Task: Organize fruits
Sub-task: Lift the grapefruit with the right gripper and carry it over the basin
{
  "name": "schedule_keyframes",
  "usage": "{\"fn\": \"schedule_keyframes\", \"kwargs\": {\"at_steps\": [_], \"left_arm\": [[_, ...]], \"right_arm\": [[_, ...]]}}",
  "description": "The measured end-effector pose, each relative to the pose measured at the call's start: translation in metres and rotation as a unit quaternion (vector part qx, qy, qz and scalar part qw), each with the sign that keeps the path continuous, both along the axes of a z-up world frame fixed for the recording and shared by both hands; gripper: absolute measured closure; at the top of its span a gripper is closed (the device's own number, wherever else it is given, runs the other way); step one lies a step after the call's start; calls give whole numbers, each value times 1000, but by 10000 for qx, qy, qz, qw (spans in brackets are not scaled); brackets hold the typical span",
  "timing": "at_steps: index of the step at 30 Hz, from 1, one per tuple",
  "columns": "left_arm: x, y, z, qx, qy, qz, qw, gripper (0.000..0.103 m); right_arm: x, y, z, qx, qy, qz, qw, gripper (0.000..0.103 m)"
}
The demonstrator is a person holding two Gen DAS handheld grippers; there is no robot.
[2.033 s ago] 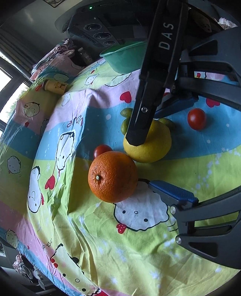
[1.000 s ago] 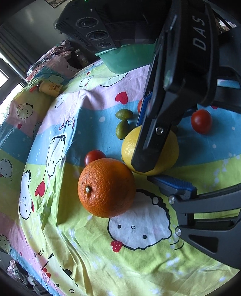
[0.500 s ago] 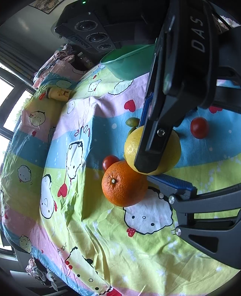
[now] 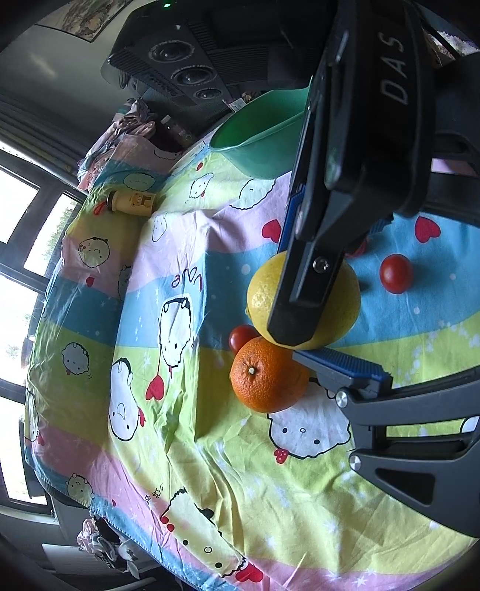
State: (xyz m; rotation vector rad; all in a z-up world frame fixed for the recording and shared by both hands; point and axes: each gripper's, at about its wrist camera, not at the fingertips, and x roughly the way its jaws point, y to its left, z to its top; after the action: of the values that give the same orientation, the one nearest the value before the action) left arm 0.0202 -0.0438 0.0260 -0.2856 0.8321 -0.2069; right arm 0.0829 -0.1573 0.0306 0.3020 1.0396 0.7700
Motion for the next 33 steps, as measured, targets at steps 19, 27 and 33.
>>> {"fn": "schedule_keyframes", "kwargs": {"at_steps": [19,27,33], "left_arm": [[-12,-10,21,303,-408,-7,9987,51],[-15,-18,30,363,-539,-59,9979,51],[-13,-29,36,409,-611,-141,9972,51]], "right_arm": [[-10,-7,19,134,-274,27,9995,47],[-14,-14,26,179,-395,-28,9991,47],[-15,-26,32,239,-454,-128,9986,47]]}}
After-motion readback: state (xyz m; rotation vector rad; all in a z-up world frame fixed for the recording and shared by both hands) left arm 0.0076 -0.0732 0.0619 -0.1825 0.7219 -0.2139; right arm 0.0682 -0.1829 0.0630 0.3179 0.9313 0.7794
